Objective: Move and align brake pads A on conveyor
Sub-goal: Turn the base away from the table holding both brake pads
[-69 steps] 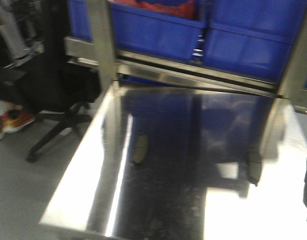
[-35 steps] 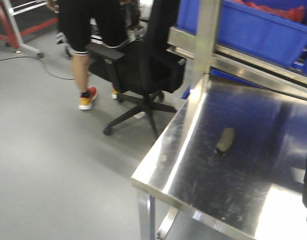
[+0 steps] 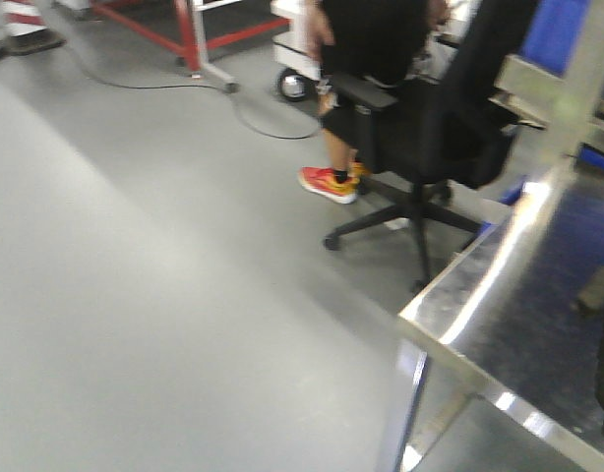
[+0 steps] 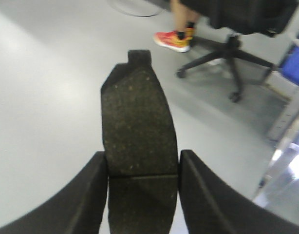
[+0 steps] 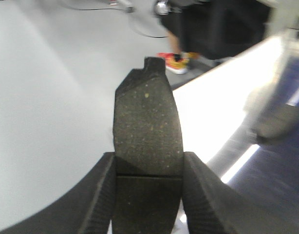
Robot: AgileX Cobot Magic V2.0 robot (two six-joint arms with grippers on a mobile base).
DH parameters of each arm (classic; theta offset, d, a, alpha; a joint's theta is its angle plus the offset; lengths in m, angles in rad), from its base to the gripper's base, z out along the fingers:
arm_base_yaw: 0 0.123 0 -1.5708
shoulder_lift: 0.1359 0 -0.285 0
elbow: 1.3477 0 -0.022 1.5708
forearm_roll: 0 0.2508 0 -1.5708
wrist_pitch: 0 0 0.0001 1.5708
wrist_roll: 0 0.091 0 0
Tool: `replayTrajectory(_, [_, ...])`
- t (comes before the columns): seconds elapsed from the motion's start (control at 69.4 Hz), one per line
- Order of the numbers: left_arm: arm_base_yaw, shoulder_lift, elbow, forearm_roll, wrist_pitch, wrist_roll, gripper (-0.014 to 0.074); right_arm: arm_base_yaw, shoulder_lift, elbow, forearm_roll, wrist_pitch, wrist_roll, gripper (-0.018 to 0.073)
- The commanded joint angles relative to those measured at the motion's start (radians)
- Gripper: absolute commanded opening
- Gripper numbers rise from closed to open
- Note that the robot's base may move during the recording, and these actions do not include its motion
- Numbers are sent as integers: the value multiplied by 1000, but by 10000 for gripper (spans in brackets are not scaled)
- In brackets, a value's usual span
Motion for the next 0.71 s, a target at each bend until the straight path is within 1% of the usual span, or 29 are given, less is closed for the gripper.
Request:
replayTrajectory(0.0, [-5,4,-31,-8,-87,-10,-8,-3,1,-29,14,-76,-10,25])
replayTrajectory(0.692, [-5,4,-31,-8,-87,-10,-8,-3,1,-29,14,-76,-10,25])
